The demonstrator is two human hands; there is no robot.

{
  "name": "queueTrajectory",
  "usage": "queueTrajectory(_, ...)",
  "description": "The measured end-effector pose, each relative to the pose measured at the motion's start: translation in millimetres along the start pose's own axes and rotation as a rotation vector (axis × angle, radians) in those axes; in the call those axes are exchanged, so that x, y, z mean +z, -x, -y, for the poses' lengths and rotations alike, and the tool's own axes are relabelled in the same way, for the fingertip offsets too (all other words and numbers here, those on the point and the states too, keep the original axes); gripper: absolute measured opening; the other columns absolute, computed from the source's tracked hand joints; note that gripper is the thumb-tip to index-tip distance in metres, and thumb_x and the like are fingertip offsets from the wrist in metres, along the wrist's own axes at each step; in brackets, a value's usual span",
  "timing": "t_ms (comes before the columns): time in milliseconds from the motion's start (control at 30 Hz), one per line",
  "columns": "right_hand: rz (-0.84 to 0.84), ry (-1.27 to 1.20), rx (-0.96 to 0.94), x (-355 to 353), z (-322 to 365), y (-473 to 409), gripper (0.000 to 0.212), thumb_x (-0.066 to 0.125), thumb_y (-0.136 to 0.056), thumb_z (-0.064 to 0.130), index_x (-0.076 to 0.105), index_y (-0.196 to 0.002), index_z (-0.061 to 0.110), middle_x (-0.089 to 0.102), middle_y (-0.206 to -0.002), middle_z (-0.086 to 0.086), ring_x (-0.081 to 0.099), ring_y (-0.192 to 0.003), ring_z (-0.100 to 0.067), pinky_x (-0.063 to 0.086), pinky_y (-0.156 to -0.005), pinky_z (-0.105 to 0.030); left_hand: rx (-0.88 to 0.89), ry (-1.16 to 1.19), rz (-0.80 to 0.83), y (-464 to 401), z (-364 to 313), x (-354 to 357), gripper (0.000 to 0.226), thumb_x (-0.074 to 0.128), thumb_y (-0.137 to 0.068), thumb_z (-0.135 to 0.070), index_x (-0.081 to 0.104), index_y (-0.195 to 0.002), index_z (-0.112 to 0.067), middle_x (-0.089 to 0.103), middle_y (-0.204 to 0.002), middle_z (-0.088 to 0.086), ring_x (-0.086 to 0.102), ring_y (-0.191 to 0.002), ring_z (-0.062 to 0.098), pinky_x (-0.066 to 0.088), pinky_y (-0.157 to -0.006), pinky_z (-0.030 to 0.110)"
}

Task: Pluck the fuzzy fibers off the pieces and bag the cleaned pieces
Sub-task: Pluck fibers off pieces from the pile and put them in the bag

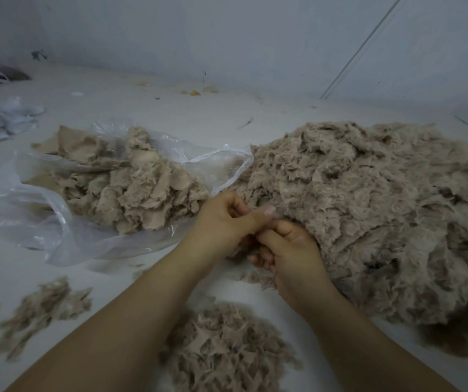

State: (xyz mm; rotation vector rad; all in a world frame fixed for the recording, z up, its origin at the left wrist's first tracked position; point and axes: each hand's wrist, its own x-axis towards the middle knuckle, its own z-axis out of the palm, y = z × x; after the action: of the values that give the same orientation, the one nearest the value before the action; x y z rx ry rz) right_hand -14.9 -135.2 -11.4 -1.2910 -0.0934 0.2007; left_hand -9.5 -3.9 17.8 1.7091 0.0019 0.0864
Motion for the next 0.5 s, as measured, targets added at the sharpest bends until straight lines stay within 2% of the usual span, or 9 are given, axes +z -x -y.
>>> queueTrajectory(67, 0.005, 0.013, -0.005, 0.4, -0.7, -0.6, 0.027, 0.056, -0.097, 0.005, 0.079, -0.086, 0.013, 0.052, -0.063, -0.012, 0.046, -0.047, -0.006, 0.051, -0.054, -0.022, 0.025, -0.135, -0.05, -2.3, 2.6, 4.0, 0.038, 0.08, -0.078, -0.032, 0.06, -0.084, -0.001, 0.06, -0.071, 0.019, 0.054, -0.062, 0.022, 0.046, -0.056, 0.038)
queueTrajectory(133, -0.011, 0.004, 0.006, 0.8, -0.3, 0.0, 0.025, 0.059, -0.096, 0.004, 0.079, -0.082, 0.011, 0.057, -0.061, -0.011, 0.049, -0.047, -0.006, 0.051, -0.054, -0.022, 0.047, -0.131, -0.117, -4.7, 5.3, 5.4, 0.025, 0.072, -0.086, -0.017, 0.059, -0.076, 0.002, 0.06, -0.071, 0.024, 0.055, -0.059, 0.022, 0.049, -0.055, 0.042)
queueTrajectory(233, -0.037, 0.004, 0.019, 0.9, 0.4, 0.4, 0.02, 0.06, -0.095, 0.006, 0.076, -0.084, 0.011, 0.071, -0.069, -0.006, 0.055, -0.047, -0.003, 0.052, -0.054, -0.02, 0.084, -0.064, -0.26, -6.1, 5.9, 1.7, 0.026, 0.061, -0.092, -0.007, 0.058, -0.066, -0.003, 0.058, -0.062, 0.017, 0.049, -0.047, 0.016, 0.044, -0.048, 0.03)
queueTrajectory(367, -0.116, -0.078, 0.057, 0.8, 0.4, -1.3, 0.015, 0.053, -0.099, 0.002, 0.065, -0.091, 0.006, 0.068, -0.068, -0.01, 0.052, -0.044, -0.004, 0.051, -0.052, -0.021, 0.047, 0.216, -0.448, -10.7, 4.1, -10.3, 0.024, 0.054, -0.098, -0.01, 0.056, -0.074, -0.007, 0.051, -0.065, 0.013, 0.05, -0.057, 0.021, 0.044, -0.056, 0.033)
queueTrajectory(433, -0.149, -0.114, 0.072, 0.3, -0.9, -1.8, 0.012, 0.05, -0.1, 0.003, 0.062, -0.096, 0.005, 0.066, -0.069, -0.012, 0.053, -0.045, -0.004, 0.052, -0.052, -0.022, -0.005, 0.347, -0.409, -10.3, 2.9, -16.4, 0.022, 0.05, -0.101, -0.01, 0.054, -0.079, -0.006, 0.051, -0.062, 0.011, 0.052, -0.053, 0.021, 0.046, -0.049, 0.028)
queueTrajectory(500, -0.169, -0.12, 0.07, 0.4, -2.0, -2.3, 0.011, 0.05, -0.101, 0.004, 0.06, -0.098, 0.006, 0.071, -0.072, -0.01, 0.05, -0.045, -0.005, 0.052, -0.052, -0.022, -0.045, 0.435, -0.285, -6.2, 2.5, -19.8, 0.027, 0.048, -0.1, -0.007, 0.055, -0.075, -0.01, 0.054, -0.056, 0.007, 0.049, -0.051, 0.021, 0.043, -0.046, 0.027)
